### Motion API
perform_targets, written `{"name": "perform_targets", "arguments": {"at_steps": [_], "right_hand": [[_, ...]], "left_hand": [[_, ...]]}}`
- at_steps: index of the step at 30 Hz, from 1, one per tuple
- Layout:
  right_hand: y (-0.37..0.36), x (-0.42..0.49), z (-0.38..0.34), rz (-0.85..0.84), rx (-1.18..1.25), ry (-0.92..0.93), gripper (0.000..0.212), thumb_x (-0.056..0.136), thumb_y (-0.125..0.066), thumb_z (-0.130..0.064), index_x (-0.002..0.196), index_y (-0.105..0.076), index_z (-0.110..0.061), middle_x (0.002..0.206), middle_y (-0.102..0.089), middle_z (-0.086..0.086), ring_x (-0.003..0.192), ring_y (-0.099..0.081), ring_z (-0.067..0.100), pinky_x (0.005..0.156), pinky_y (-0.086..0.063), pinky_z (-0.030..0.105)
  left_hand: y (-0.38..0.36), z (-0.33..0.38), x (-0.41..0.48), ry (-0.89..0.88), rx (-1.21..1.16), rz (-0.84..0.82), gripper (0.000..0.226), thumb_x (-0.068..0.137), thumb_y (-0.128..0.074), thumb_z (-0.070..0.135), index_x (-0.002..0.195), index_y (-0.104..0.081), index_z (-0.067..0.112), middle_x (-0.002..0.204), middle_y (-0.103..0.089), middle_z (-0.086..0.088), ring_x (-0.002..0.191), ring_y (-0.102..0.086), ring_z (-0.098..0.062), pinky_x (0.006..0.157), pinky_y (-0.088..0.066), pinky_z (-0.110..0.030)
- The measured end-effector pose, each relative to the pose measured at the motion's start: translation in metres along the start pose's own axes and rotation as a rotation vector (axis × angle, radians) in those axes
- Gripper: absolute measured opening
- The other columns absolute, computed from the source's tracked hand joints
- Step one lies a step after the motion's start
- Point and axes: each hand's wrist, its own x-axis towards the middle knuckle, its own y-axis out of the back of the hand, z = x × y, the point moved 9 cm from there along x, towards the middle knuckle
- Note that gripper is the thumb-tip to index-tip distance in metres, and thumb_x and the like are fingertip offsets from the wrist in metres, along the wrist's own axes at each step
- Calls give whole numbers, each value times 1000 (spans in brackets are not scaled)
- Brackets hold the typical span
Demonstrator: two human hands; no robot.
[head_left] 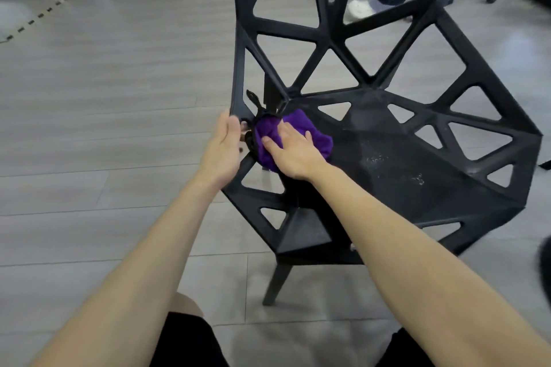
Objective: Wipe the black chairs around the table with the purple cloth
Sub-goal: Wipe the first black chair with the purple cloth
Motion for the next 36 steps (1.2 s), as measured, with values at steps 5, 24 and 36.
{"name": "perform_targets", "arguments": {"at_steps": [5, 24, 36], "right_hand": [[-11, -94, -7, -44, 27, 222, 66, 113, -39, -50, 169, -28, -16, 176, -21, -9, 164, -9, 7, 135, 1, 43], [18, -130, -7, -198, -5, 221, 63, 113, -44, -48, 168, -32, -22, 174, -31, -4, 162, -24, 18, 125, -15, 25], [-22, -157, -44, -16, -156, 602, 70, 109, -47, -53, 171, -18, -39, 180, -9, -8, 166, -3, 13, 134, -8, 51]], "left_hand": [[3, -21, -39, -23, -229, 99, 45, 119, -31, 33, 156, -52, 19, 128, -75, 14, 125, -65, -1, 117, -45, -29], [18, -35, -56, -68, -21, 74, 35, 116, -34, 47, 142, -57, 44, 138, -63, 27, 135, -55, 0, 122, -41, -43], [14, -92, -78, 152, 172, -393, 16, 98, -63, 18, 111, -72, 20, 129, -75, -11, 84, -67, 9, 88, -51, -18]]}}
